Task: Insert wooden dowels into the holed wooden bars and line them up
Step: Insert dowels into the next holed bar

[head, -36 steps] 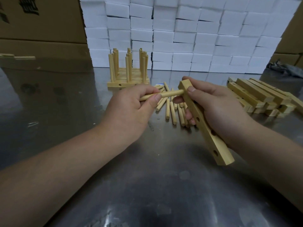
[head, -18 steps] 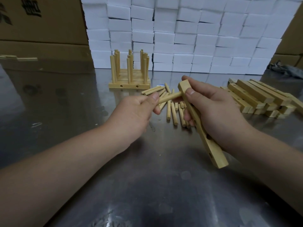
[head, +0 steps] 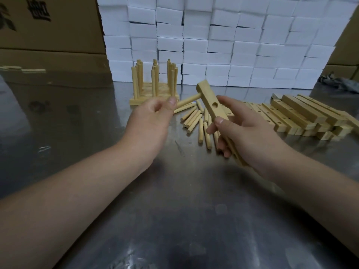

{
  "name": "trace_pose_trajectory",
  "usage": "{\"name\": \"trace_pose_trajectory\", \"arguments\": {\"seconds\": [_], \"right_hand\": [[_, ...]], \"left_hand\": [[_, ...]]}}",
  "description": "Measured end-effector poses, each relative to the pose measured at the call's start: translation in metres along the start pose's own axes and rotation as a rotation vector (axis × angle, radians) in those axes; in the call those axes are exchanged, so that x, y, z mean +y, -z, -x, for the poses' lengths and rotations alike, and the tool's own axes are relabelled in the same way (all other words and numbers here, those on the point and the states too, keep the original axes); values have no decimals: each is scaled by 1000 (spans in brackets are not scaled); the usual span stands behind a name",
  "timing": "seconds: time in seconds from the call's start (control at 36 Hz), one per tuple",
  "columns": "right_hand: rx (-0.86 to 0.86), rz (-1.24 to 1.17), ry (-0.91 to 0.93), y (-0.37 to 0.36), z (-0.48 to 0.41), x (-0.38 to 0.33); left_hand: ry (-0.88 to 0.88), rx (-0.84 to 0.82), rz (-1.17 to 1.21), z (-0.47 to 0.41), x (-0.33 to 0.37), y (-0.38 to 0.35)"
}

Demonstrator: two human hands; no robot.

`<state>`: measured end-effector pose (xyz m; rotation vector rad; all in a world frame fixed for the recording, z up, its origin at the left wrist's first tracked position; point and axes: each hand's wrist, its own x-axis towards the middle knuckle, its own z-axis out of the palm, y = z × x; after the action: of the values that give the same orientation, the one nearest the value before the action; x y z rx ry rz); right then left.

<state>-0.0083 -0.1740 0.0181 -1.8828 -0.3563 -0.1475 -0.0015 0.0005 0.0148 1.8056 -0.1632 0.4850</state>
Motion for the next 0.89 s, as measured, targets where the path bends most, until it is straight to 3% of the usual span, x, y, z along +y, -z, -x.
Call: {"name": "trace_pose_trajectory", "arguments": {"seconds": [0.28, 0.47, 0.72, 0.89], "right_hand": [[-56, -64, -45, 2, 3, -6], [-61, -100, -22, -2, 6, -12], [-57, -35, -14, -2, 7, -11], [56, -178, -62, -11, 1, -8]], "left_hand": [[-405, 14, -597, 1, 2, 9], [-543, 25, -665, 2, 7, 10], [-416, -27, -434, 5, 1, 8], [-141, 52, -268, -8, 2, -1]]}}
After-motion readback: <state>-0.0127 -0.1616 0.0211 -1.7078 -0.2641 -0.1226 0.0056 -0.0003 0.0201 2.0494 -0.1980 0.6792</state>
